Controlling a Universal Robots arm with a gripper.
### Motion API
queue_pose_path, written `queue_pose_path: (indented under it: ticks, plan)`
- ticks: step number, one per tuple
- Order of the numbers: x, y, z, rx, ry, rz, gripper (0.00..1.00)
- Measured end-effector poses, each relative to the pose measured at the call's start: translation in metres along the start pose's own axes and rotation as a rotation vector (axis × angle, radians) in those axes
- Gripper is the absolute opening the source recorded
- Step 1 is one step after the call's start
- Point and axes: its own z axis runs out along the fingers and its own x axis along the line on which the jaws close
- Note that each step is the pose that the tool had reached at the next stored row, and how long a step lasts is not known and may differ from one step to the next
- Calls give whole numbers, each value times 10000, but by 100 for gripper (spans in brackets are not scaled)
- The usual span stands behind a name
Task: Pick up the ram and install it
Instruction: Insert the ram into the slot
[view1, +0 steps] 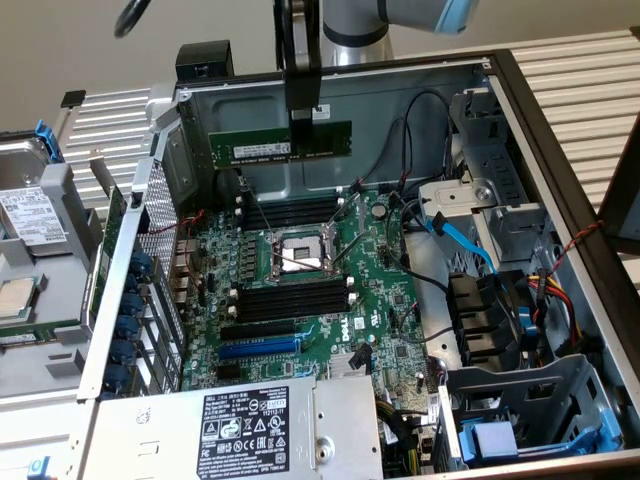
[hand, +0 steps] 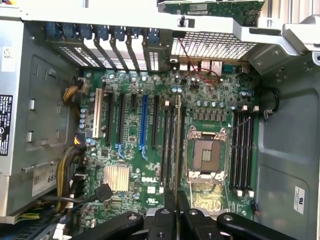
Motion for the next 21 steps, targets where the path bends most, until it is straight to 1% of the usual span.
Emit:
queue_pose_path:
  ticks: [3,12,16,18,19,21]
  plan:
    - [1,0,54,13,0,-20,13]
    - [1,-4,217,17,1,-19,13]
    - [-71,-2,276,56,2,-20,13]
    - [-134,3,300,78,5,-20,13]
    - [-160,9,310,92,15,-20,13]
    - [-174,20,335,107,40,-20,13]
